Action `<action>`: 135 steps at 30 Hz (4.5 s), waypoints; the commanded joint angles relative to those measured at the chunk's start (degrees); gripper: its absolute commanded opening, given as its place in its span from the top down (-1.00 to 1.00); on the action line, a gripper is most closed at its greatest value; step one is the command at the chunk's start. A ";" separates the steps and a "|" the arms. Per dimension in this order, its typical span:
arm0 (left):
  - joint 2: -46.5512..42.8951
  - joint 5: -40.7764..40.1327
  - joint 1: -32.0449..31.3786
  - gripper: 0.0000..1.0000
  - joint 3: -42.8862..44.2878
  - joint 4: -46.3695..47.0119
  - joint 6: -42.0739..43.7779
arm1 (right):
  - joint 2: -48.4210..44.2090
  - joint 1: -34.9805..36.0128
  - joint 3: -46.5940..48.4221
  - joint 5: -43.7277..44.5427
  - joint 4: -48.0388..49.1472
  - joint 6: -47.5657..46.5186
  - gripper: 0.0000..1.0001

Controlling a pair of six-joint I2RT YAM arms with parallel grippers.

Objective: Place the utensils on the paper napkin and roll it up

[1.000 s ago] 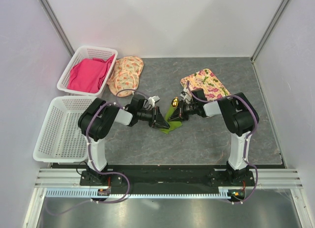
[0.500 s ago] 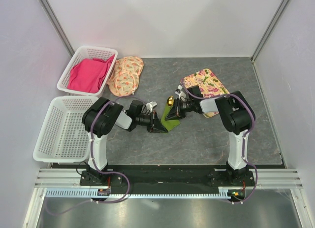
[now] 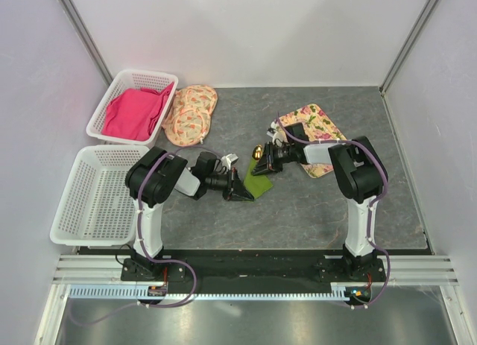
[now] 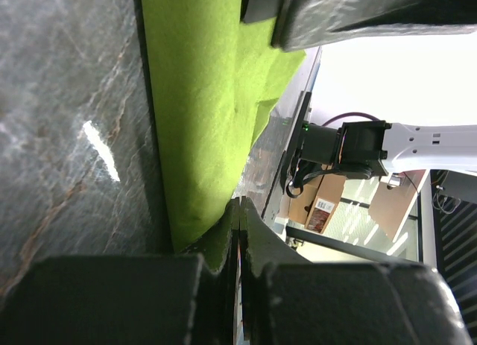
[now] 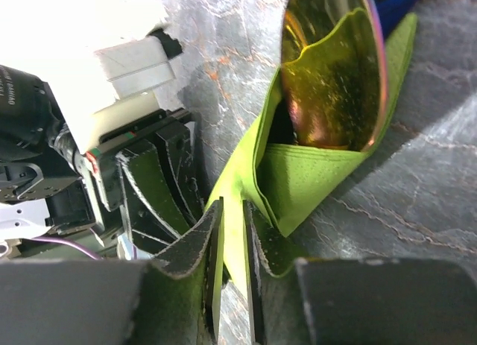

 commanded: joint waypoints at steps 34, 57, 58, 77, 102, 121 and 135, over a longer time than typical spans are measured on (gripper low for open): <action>3.76 -4.63 -0.24 0.96 -1.15 -3.60 -1.16 | -2.09 -0.27 3.59 14.32 -12.24 -2.06 -0.34; 4.11 -3.84 -0.16 0.96 -0.98 -1.58 -2.56 | 5.91 -1.59 -0.54 11.69 -4.08 -1.72 0.22; 4.02 -3.75 -0.24 0.96 -0.89 -1.58 -2.56 | 6.09 -1.59 -1.15 11.42 -2.94 -1.36 0.24; -3.35 -2.61 0.63 0.47 2.18 -4.03 2.09 | 2.66 -2.21 -2.21 6.50 6.82 0.40 1.00; -31.31 2.56 22.61 -0.83 7.89 -30.32 36.11 | -8.68 -2.29 -3.09 -0.44 15.35 3.74 1.00; -37.55 3.28 23.92 -1.00 6.49 -27.51 51.84 | -13.69 -1.51 -1.42 -4.49 16.67 4.88 1.00; -36.84 20.15 29.46 -0.99 12.21 -17.43 38.05 | -22.82 2.27 3.76 -10.20 16.85 6.46 1.00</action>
